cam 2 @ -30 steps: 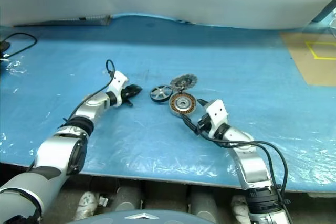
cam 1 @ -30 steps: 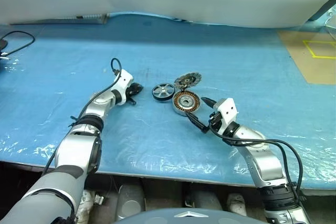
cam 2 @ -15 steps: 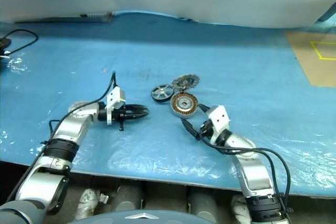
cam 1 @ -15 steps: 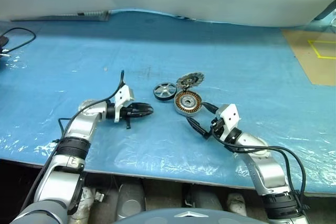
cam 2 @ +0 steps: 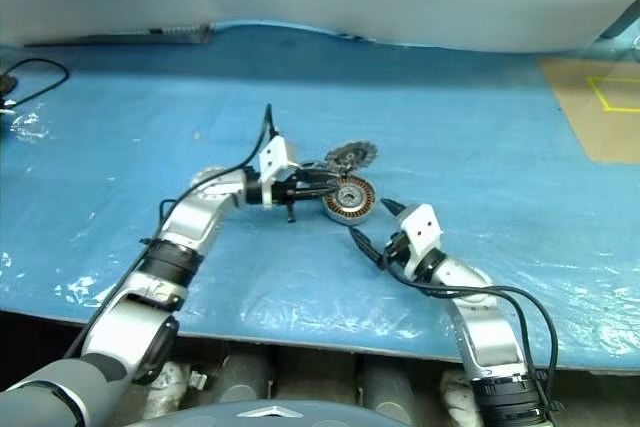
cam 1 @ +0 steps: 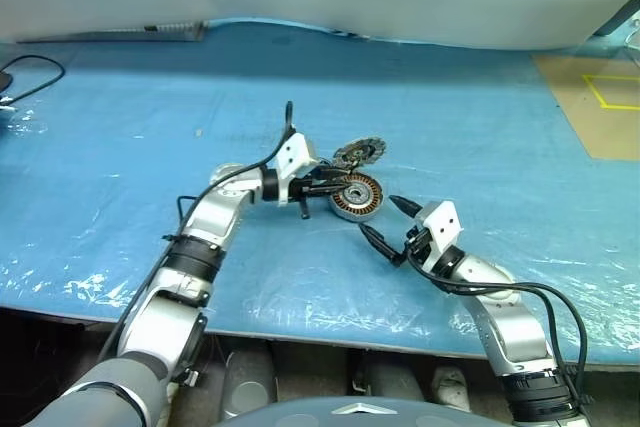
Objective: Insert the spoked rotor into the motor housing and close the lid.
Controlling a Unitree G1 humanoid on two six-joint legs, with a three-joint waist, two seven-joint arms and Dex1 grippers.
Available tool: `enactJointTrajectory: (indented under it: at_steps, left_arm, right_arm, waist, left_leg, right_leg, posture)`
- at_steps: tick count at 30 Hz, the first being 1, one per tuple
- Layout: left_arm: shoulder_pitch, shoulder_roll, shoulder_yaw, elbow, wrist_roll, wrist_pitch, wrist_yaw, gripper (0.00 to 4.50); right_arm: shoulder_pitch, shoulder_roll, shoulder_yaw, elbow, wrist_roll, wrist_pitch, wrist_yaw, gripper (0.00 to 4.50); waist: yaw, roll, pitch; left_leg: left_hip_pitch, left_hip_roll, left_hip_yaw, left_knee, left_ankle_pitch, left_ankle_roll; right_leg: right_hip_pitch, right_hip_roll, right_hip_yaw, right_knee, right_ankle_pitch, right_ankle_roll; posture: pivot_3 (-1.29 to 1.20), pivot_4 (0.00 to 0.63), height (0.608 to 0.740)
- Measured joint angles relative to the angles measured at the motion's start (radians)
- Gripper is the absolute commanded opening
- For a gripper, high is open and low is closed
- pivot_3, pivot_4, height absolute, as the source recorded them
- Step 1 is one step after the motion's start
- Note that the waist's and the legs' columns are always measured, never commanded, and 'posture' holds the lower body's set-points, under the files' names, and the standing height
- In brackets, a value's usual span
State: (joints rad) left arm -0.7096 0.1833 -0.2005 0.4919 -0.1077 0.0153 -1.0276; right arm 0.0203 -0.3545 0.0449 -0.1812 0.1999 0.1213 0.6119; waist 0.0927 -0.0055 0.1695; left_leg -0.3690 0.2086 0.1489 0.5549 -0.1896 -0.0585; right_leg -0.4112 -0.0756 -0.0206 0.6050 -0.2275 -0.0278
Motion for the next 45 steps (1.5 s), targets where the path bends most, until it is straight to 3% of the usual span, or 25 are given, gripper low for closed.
enactJointTrajectory:
  at_steps: [11, 41, 45]
  left_arm:
    - [-0.109, -0.073, -0.029, 0.272, 0.090, -0.152, 0.076, 0.66]
    - [-0.094, -0.084, -0.034, 0.317, 0.114, -0.170, 0.037, 0.66]
    - [-0.093, -0.087, -0.033, 0.320, 0.112, -0.168, 0.036, 1.97]
  right_arm:
    - [0.000, 0.001, -0.001, 0.006, -0.012, -0.004, -0.018, 4.50]
    - [-0.006, 0.003, 0.010, 0.032, -0.044, -0.005, -0.028, 4.50]
    - [-0.006, 0.003, 0.012, 0.032, -0.045, -0.005, -0.029, 4.50]
  waist:
    - [0.001, 0.000, 0.000]
    - [0.002, 0.000, 0.000]
    - [0.002, 0.000, 0.000]
  left_leg:
    - [0.000, 0.000, 0.000, 0.000, 0.000, 0.001]
    - [0.001, 0.000, -0.001, 0.003, 0.000, 0.001]
    - [0.001, 0.000, -0.001, 0.004, 0.000, 0.001]
  right_leg:
    - [0.000, 0.000, 0.000, 0.001, 0.001, 0.002]
    - [0.003, 0.000, 0.000, 0.001, -0.001, -0.002]
    - [0.003, 0.000, 0.000, 0.001, -0.001, -0.002]
  posture:
    - [0.00, 0.150, 0.740]
    - [0.00, 0.150, 0.740]
    - [0.00, 0.150, 0.740]
